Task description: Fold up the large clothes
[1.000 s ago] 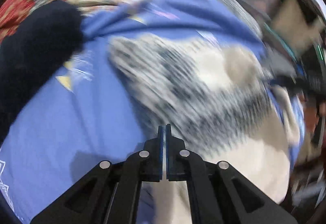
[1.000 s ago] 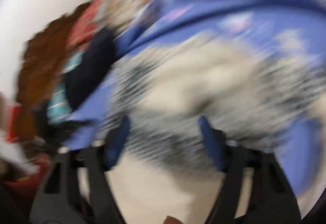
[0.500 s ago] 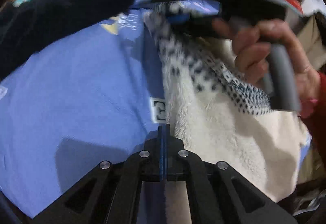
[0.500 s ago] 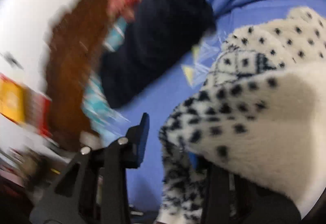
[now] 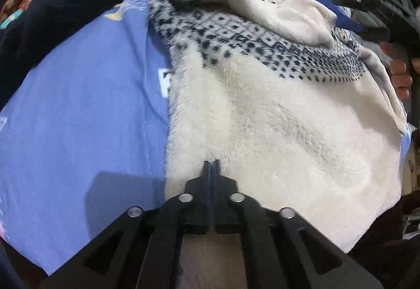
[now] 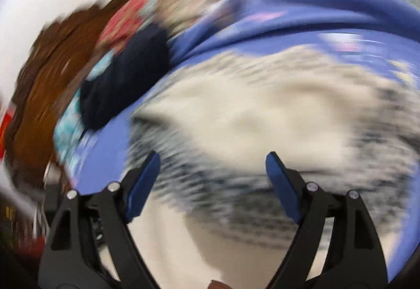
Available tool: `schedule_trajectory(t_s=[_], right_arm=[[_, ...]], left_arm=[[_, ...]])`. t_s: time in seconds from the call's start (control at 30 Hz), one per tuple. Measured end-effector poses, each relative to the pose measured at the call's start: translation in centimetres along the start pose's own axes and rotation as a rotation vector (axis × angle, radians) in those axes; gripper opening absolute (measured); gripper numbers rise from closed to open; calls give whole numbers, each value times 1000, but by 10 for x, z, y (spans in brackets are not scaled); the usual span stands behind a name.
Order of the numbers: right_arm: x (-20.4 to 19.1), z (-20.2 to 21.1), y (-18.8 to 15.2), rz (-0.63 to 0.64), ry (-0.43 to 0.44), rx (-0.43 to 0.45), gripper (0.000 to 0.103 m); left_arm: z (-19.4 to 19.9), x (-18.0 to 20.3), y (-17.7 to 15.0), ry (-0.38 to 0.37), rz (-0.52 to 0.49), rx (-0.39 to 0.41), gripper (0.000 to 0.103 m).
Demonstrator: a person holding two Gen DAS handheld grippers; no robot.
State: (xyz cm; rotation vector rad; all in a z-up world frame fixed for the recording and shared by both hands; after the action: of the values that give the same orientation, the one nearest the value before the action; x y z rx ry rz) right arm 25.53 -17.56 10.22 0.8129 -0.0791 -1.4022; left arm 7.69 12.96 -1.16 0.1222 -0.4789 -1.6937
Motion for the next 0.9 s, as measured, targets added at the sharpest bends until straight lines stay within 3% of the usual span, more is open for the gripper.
schedule_trajectory(t_s=[0.1, 0.23, 0.3, 0.33, 0.37, 0.43, 0.53, 0.63, 0.7, 0.77, 0.83, 0.9], right_arm=[[74, 19, 12, -186, -88, 58, 75], [108, -3, 22, -268, -99, 52, 71], [109, -29, 28, -261, -81, 16, 52], [108, -40, 30, -248, -69, -9, 20], [105, -45, 34, -214, -71, -26, 6], [89, -31, 48, -138, -70, 38, 6], [67, 10, 63, -46, -26, 167, 6], [63, 47, 65, -2, 20, 256, 6], [73, 53, 58, 7, -19, 246, 6], [84, 40, 50, -4, -40, 190, 7], [95, 22, 42, -19, -67, 132, 7], [100, 17, 35, -37, -65, 109, 7]], left_arm=[[12, -17, -3, -10, 76, -4, 22], [24, -26, -11, -1, 135, -18, 22], [35, -26, -10, -49, 149, -37, 22], [46, -25, -6, -98, 150, -31, 22], [58, -24, 4, -143, 142, -6, 22], [81, -25, 30, -161, 123, 70, 22], [108, -30, 98, -162, 89, 202, 22], [93, -30, 178, -49, 42, 251, 22], [56, -26, 230, -18, 1, 213, 22], [4, -24, 268, -17, 13, 107, 22], [-48, -19, 291, -6, -7, -20, 23], [-93, -22, 292, 62, -11, -156, 24]])
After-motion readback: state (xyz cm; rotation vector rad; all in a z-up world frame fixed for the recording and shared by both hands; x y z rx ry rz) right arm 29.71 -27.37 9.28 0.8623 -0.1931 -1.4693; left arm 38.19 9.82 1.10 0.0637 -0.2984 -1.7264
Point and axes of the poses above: each gripper's, at about its wrist camera, not at the fingertips, and z roughly against the way its jaws point, x to its right, y to its top, the point moved 4 cm from there along -z, roughly the way its jaws point, and after that the axes turned 4 degrees about z, right-handed, at the moved point
